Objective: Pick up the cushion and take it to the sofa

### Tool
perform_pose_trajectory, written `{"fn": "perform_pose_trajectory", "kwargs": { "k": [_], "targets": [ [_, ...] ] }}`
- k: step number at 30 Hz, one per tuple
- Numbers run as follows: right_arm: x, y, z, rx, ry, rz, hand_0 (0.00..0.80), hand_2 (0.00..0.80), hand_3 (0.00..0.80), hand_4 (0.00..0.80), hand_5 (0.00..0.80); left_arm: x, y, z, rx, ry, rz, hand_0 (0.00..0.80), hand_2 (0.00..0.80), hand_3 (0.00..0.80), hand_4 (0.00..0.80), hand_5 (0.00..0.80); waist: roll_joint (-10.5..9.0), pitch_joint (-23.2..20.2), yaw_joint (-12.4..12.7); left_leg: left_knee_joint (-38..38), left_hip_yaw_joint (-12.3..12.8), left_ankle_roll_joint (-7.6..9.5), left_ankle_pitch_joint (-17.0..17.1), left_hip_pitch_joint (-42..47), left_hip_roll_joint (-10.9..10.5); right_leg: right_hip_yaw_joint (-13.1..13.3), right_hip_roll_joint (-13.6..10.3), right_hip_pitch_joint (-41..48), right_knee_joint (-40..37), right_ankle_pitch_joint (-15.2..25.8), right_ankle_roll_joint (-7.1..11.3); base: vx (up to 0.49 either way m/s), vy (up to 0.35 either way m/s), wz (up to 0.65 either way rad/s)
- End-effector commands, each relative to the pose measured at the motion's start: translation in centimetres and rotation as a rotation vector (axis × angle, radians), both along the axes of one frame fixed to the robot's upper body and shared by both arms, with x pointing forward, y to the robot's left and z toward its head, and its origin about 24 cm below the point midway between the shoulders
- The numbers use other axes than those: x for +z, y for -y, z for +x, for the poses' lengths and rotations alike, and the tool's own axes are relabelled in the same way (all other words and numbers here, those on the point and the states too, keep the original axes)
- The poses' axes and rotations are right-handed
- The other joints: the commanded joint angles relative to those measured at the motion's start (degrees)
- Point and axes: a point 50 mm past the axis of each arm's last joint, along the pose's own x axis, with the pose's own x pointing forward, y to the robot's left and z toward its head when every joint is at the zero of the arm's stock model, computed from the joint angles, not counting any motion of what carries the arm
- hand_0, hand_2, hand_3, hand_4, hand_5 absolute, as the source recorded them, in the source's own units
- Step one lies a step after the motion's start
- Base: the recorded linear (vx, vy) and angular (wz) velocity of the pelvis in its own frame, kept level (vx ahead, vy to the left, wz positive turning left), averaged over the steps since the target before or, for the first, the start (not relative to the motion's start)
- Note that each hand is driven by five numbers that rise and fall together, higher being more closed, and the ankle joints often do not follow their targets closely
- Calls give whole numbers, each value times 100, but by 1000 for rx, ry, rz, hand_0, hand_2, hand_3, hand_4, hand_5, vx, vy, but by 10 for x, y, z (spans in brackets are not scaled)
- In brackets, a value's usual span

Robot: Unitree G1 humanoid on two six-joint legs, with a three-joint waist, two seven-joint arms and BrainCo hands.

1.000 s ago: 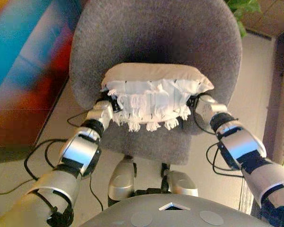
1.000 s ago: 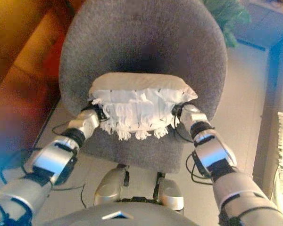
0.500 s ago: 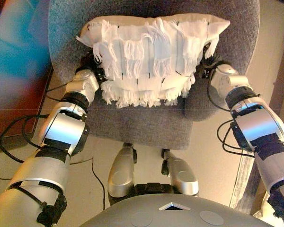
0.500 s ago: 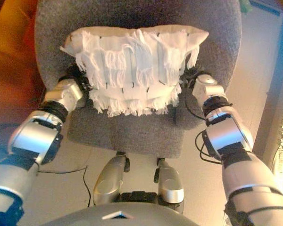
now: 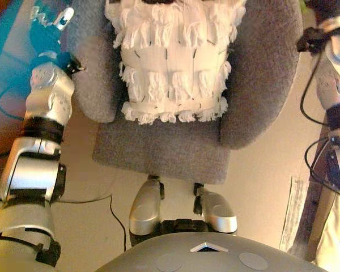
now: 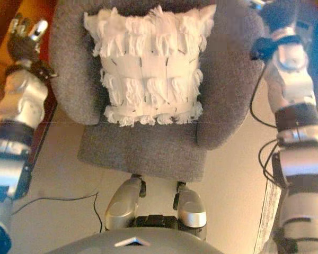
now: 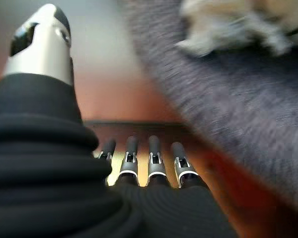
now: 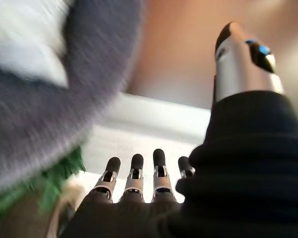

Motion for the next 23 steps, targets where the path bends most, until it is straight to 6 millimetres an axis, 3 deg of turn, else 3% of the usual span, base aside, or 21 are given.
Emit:
{"fn": "perform_pose_trajectory", "kwargs": {
  "k": [1, 4, 10, 14, 17, 19, 23],
  "targets": [
    [-20, 23, -29, -125, 42, -59, 0, 0, 0, 0, 0, -26, -17, -21, 103, -20, 62, 0, 0, 0, 0, 0, -90, -883, 90, 95, 316, -95, -1317, 843, -148, -54, -252, -465, 290, -140, 40, 68, -20, -3],
    [-49, 30, -44, -181, -24, -62, 0, 0, 0, 0, 0, -53, -26, -40, 140, -87, 54, 0, 0, 0, 0, 0, -100, -1102, 82, 60, 325, -76, -1350, 1032, -142, -86, -233, -264, 249, -165, 48, 77, -31, -5],
    [-158, 39, -106, -242, -337, -27, 0, 0, 0, 0, 0, -149, -23, -113, 117, -375, 60, 0, 0, 0, 0, 0, -110, -1489, -1, 8, 342, 21, -1408, 1396, -157, -37, -144, 138, 169, -194, 37, 53, -45, -2],
    [-222, 36, -149, -260, -538, 92, 0, 0, 0, 0, 0, -202, -24, -165, 157, -589, -37, 0, 0, 0, 0, 0, -109, -1595, -92, 8, 418, 43, -1459, 1565, -149, 26, -81, 321, 108, -203, 27, -13, -45, -1],
    [-268, 23, -183, -312, -678, 143, 0, 0, 0, 0, 0, -241, -13, -201, 149, -766, -127, 0, 0, 0, 0, 0, -125, -1641, -135, 8, 443, 45, -1480, 1640, -153, 57, -44, 406, 75, -219, 7, -42, -68, -5],
    [-289, 17, -194, -315, -788, 159, 0, 0, 0, 0, 0, -259, 1, -214, 128, -857, -163, 0, 0, 0, 0, 0, -137, -1655, -144, 8, 454, 56, -1491, 1673, -160, 74, -29, 456, 38, -205, -8, -42, -65, -5],
    [-333, -15, -213, -252, -1003, 168, 0, 0, 0, 0, 0, -295, 34, -242, 129, -1038, -225, 0, 0, 0, 0, 0, -176, -1686, -135, 8, 458, 76, -1515, 1723, -168, 97, 1, 522, 9, -211, -35, -36, -60, -2]
  ]
}}
